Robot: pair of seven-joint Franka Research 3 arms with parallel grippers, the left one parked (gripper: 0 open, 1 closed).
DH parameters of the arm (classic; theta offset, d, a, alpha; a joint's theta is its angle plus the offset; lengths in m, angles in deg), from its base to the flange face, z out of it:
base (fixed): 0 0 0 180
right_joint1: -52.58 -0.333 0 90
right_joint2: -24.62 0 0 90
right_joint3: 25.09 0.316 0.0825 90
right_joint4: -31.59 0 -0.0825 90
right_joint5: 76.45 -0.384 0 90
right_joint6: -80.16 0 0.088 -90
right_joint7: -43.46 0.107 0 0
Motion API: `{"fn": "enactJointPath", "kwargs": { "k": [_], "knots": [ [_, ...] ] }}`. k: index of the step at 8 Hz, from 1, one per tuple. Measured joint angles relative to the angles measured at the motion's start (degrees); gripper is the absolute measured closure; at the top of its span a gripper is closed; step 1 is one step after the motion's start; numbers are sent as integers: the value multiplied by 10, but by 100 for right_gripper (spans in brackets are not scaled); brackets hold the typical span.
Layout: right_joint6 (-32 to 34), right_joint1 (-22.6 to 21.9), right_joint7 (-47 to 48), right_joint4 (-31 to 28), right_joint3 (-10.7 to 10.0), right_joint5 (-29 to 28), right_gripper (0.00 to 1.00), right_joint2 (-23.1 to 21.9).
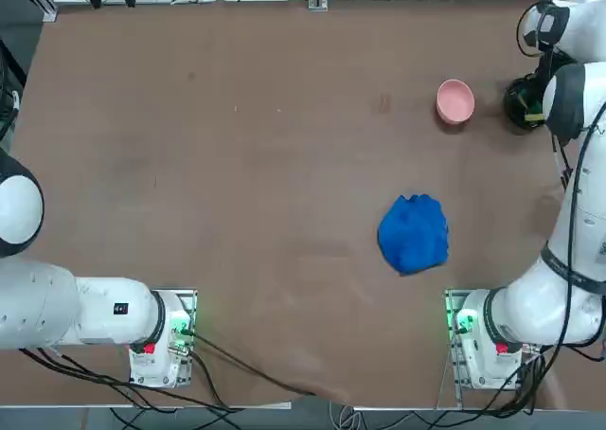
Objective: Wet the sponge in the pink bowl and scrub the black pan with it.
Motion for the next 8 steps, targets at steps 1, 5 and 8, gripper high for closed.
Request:
{"fn": "enactJointPath", "kwargs": {
  "k": [1,5,8],
  "knots": [
    [-12,10,-13,6,0,0,93,8],
    [-10,19,-27,43,25,-33,93,16],
    [39,0,-29,48,32,-55,93,15]
  ]
}}
